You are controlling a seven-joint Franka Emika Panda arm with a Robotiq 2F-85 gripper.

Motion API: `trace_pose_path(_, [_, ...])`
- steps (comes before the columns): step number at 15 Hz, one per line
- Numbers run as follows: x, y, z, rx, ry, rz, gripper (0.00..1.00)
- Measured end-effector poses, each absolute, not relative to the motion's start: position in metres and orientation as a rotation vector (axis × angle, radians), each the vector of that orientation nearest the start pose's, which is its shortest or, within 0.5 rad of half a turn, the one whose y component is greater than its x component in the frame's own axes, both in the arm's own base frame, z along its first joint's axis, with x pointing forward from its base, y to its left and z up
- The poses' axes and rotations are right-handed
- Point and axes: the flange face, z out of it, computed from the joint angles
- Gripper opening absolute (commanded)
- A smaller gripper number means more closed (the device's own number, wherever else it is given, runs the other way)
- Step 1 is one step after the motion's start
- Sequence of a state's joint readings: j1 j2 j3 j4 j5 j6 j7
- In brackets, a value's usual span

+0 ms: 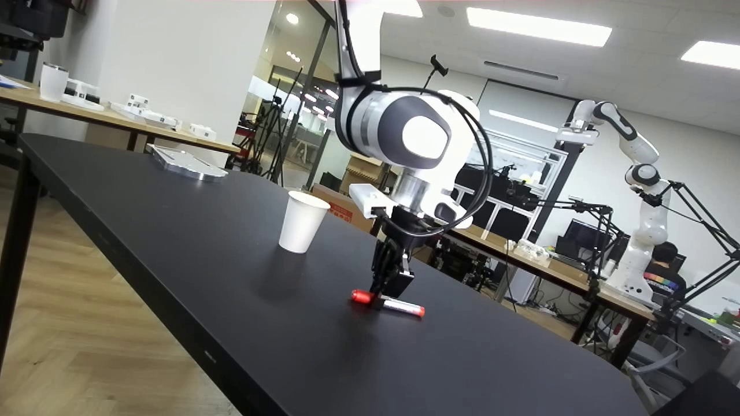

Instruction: Put the marker inside the mug cup

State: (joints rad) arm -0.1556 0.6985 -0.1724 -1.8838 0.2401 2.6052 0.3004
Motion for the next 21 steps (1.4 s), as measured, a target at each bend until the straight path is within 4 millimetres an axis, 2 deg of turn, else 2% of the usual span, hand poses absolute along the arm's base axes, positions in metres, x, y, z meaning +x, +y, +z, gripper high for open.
trace_pose_path(3, [0.597, -0.207, 0.143, -2.915, 1.291, 0.044, 0.06])
trace_pose_path(6, [0.594, -0.204, 0.147, -2.95, 1.354, 0.222, 0.06])
trace_pose_path(11, [0.597, -0.196, 0.166, -2.82, 1.435, 0.561, 0.06])
trace_pose_path(17, [0.623, -0.193, 0.209, -2.567, 1.513, 0.641, 0.06])
trace_pose_path(21, [0.647, -0.174, 0.238, -2.468, 1.529, 0.644, 0.06])
